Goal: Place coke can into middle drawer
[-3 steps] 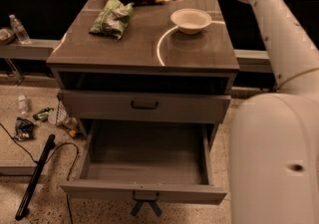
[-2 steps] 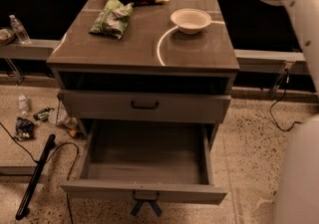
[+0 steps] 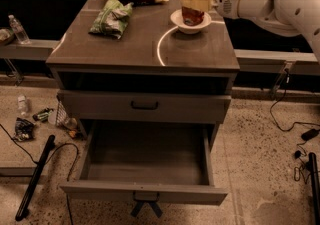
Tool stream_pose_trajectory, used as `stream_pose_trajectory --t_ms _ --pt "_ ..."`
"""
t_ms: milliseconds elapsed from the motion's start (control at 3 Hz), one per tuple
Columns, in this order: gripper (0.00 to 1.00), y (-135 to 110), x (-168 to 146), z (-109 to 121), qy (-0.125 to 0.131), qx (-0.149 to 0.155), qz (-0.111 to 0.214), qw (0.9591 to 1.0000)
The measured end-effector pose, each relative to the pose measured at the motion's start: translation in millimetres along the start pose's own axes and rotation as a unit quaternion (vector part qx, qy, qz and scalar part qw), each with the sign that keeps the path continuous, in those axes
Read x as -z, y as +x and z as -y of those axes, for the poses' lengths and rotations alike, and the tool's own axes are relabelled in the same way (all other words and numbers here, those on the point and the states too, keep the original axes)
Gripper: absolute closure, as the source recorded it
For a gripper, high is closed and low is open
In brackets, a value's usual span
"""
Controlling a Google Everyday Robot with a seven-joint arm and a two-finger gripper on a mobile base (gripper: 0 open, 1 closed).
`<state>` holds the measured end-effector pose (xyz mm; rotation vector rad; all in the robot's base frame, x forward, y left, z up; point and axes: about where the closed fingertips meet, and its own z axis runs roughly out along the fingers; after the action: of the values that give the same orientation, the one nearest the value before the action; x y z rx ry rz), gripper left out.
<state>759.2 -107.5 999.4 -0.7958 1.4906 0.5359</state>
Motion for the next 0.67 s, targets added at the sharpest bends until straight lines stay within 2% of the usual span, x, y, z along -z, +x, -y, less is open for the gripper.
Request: stream_pose_trajectory --t_ms 333,667 --pt "1.0 0 0 0 0.0 0.0 0.0 1.0" --pt "1.0 1 6 -17 0.006 -0.014 0.001 0.9999"
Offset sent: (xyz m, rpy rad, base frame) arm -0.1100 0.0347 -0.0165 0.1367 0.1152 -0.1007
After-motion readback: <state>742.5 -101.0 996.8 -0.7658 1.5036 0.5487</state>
